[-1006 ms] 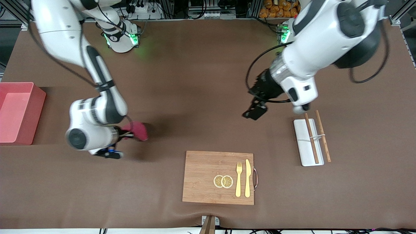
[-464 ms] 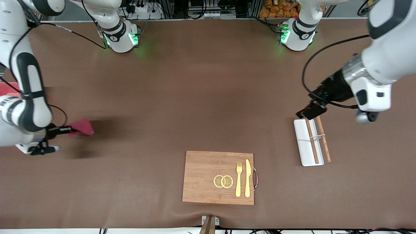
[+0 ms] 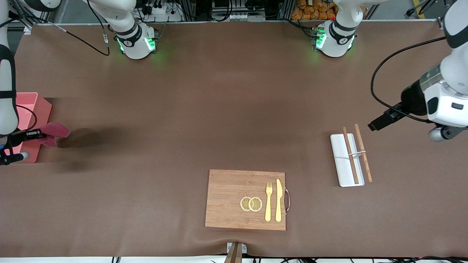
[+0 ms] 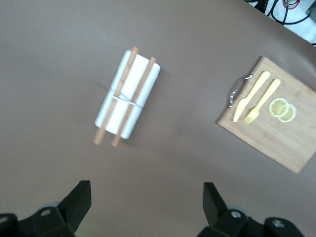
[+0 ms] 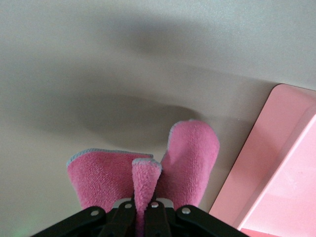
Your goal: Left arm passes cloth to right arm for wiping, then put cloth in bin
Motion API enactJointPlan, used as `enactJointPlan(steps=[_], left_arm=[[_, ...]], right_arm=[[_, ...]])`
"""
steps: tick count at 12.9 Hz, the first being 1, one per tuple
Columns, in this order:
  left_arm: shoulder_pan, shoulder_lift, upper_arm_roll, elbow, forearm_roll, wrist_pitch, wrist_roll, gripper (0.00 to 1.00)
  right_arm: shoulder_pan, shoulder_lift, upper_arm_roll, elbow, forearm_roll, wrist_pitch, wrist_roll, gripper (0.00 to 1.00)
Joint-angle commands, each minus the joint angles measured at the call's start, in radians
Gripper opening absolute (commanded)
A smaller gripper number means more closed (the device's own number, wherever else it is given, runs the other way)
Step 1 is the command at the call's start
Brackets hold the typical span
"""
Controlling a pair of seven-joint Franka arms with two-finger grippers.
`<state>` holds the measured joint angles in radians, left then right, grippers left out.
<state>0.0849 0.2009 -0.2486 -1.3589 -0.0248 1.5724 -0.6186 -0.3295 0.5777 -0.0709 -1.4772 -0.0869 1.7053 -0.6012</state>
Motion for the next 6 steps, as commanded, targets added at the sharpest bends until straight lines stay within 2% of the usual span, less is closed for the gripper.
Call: enactJointPlan(steps=[1,3,6], left_arm=[[0.009,-0.072,0.038,-0.08,0.058,0.005,0.195,1.0],[-0.011,-0.096,0.06,-0.091,0.091,-0.015,0.319,1.0],[-0.017,-0.136,0.121,-0.124,0.091,-0.017,0.474,1.0]], right_arm=[[-0.013,0.024,0.028,-0.006,-0.024,0.033,-0.011,0.0],[0.027,0.051,0.033,-0.014,-0.007,0.034,-0.005,0.0],[0.137,0.063,0.033,-0.027,0.106,0.034,0.009,0.0]])
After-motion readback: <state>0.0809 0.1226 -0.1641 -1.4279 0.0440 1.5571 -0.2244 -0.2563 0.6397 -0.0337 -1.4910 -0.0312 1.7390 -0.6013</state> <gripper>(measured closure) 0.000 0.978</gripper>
